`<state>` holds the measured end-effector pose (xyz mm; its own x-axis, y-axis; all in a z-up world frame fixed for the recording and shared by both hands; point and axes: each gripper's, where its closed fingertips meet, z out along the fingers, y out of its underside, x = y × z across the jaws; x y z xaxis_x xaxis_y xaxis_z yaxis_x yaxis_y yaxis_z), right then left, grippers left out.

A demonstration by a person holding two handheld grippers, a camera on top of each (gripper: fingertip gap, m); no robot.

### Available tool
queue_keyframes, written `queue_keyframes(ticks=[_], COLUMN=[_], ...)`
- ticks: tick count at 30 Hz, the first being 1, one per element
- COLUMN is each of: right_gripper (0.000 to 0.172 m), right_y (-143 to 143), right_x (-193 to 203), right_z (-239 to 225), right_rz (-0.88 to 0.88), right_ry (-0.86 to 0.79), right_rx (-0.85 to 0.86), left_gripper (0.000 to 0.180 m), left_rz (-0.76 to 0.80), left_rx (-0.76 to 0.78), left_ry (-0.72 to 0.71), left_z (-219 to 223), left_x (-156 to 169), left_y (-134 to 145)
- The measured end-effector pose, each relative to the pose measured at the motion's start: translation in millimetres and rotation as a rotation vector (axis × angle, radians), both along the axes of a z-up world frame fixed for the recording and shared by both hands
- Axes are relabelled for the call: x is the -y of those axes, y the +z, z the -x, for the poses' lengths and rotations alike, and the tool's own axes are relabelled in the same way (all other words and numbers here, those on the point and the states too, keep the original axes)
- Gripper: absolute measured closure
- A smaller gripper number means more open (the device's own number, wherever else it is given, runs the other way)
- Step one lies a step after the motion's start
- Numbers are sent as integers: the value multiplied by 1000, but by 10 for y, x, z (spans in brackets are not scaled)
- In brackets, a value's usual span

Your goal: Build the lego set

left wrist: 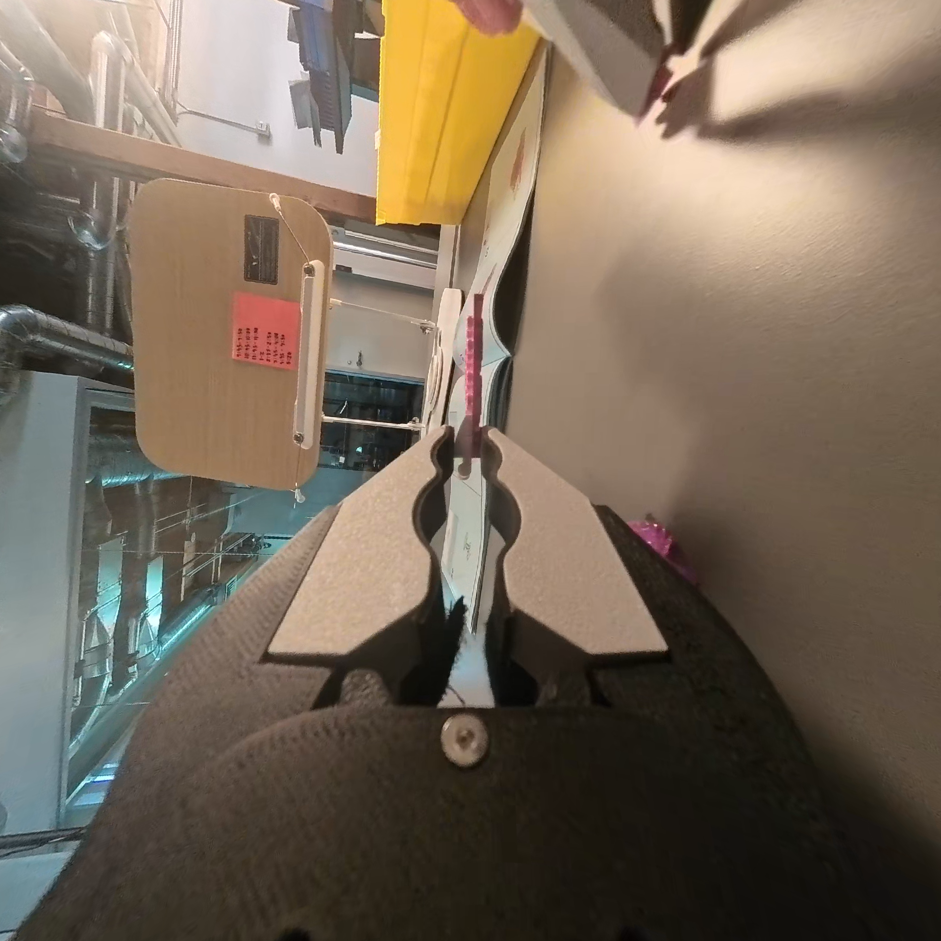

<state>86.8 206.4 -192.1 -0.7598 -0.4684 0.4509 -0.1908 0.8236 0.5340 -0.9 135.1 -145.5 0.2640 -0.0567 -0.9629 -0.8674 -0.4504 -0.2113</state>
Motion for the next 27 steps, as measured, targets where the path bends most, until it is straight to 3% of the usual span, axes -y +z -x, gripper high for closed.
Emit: queue_keyframes(ticks=[3,5,8,13,17,21,23,27], right_gripper=[139,134,134,146,152,138,131,135], right_y=[30,56,100,-20,-23,126,185,55], right_x=[110,134,148,101,301,386,322,313], right_z=[-44,-91,-162,-290,-168,26,126,167], right_rz=[124,372,786,1026,1212,1399,1438,1436], right_ry=[-24,-193,-519,-783,-848,-764,-706,-765], right_rx=[37,97,243,428,423,355,292,347], left_gripper=[172,172,172,172,172,172,172,172], left_rz=[4,8,6,15,15,29,28,20], left_rx=[8,9,10,7,7,8,4,2], left_ry=[-2,-5,-11,-23,-29,-39,-45,-52], left_z=[-2,-7,-26,-55,-67,-87,-97,-109], left_x=[-1,-1,1,-5,-6,-13,-15,-16], left_y=[-9,-17,-9,-25,-25,-56,-53,-38])
